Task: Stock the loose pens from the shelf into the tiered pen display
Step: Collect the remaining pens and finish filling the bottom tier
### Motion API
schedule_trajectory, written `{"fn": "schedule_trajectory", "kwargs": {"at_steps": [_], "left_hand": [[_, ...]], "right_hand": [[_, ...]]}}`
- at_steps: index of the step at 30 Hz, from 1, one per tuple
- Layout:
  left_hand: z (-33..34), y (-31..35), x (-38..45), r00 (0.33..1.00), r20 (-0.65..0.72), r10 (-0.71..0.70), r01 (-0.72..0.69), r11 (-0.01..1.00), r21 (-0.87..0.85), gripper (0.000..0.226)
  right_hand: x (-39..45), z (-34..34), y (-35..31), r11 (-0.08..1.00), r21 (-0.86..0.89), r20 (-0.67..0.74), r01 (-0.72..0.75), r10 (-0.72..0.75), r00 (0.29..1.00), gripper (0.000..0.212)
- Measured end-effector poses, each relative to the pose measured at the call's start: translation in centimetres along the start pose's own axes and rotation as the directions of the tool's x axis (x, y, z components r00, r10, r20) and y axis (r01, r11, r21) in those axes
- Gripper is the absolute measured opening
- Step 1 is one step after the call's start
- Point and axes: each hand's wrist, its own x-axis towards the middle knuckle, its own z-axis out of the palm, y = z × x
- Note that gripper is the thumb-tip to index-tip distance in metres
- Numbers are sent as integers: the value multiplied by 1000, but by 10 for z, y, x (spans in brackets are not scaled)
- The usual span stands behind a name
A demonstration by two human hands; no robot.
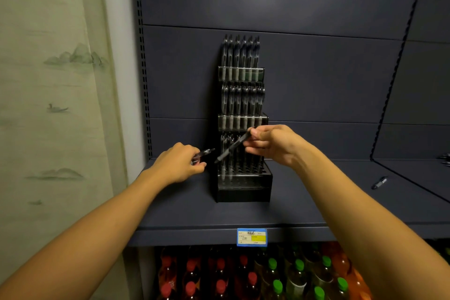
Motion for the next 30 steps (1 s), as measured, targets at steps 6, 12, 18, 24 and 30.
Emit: {"fn": "schedule_trajectory", "kwargs": {"at_steps": [6, 12, 18, 24, 30], "left_hand": [[2, 11, -1, 1000, 10, 23, -23, 1000, -10, 33], [2, 15, -3, 999, 14, 40, -40, 999, 3, 31], [2, 14, -7, 999, 16, 38, -39, 998, 57, 36], [3, 10, -8, 999, 10, 38, -39, 996, 82, 33], [6, 8, -7, 999, 1, 46, -46, 994, 97, 33]], "right_hand": [[5, -4, -5, 991, 25, -156, 131, -126, 980, 3], [19, 5, -6, 923, -306, -240, 232, -311, 920, 5], [22, 15, -3, 884, -394, -190, 253, -347, 918, 9], [26, 21, -1, 882, -406, -156, 237, -323, 933, 7], [30, 24, 9, 839, -506, -143, 201, -311, 940, 7]]}}
